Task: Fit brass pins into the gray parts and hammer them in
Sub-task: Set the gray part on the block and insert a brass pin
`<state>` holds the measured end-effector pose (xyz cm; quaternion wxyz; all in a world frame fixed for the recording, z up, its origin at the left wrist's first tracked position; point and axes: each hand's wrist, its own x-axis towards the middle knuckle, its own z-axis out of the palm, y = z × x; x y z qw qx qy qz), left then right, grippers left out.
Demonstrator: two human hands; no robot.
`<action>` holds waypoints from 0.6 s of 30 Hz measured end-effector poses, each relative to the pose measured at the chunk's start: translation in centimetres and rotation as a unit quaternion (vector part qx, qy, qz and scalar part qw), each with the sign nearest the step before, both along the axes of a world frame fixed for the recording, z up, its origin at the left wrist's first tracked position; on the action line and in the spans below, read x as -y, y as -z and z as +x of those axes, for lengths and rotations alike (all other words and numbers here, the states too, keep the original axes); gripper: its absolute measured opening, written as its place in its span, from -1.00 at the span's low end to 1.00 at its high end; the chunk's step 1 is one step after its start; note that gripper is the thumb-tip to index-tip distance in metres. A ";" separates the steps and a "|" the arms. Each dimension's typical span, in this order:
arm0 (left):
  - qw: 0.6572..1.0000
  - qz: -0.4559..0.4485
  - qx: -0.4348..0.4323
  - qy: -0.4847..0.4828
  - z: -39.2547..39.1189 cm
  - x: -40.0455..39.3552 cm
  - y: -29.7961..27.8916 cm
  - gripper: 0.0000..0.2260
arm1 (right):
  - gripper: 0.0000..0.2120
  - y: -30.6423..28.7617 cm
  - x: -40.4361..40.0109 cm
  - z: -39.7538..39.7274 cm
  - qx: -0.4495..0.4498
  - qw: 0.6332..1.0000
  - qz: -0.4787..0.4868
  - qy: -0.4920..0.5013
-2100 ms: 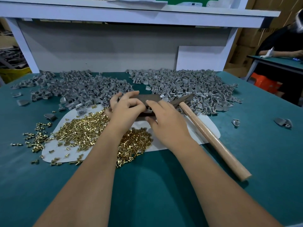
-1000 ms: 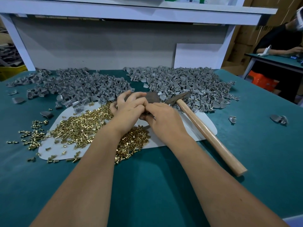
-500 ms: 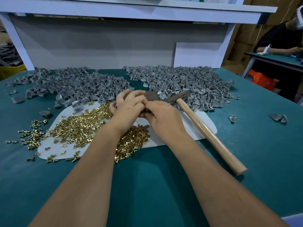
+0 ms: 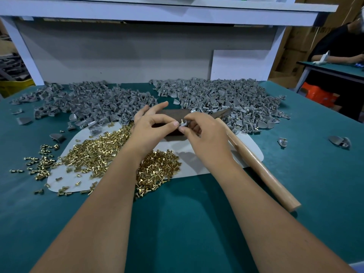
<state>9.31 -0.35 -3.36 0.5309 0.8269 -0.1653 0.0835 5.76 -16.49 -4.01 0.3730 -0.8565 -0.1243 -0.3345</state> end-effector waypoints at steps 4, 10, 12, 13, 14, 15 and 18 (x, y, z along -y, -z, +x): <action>1.000 -0.020 -0.002 -0.001 0.0 0.0 0.0 -0.91 | -0.83 0.0 0.0 0.0 0.003 1.000 0.004 0.003; 1.000 -0.013 -0.003 -0.006 0.1 0.0 0.0 -0.97 | -0.83 0.0 -0.1 0.0 -0.002 1.000 0.009 0.002; 1.000 -0.012 -0.001 -0.008 0.1 0.0 0.0 -0.97 | -0.83 -0.1 -0.1 -0.1 -0.010 1.000 0.007 0.002; 1.000 -0.011 0.000 -0.011 0.1 0.0 0.1 -0.97 | -0.83 -0.2 -0.1 -0.3 -0.014 1.000 0.002 0.006; 1.000 -0.012 0.004 -0.018 0.1 0.0 0.1 -0.97 | -0.82 -0.4 0.0 -0.4 -0.017 1.000 -0.010 0.018; 0.999 -0.015 0.010 -0.031 0.2 0.1 0.1 -0.95 | -0.80 -0.6 0.1 -0.5 -0.017 0.998 -0.037 0.049; 0.994 -0.021 0.039 -0.097 0.4 0.4 0.1 -0.89 | -0.70 -1.6 1.4 -1.2 -0.038 0.945 -0.202 0.253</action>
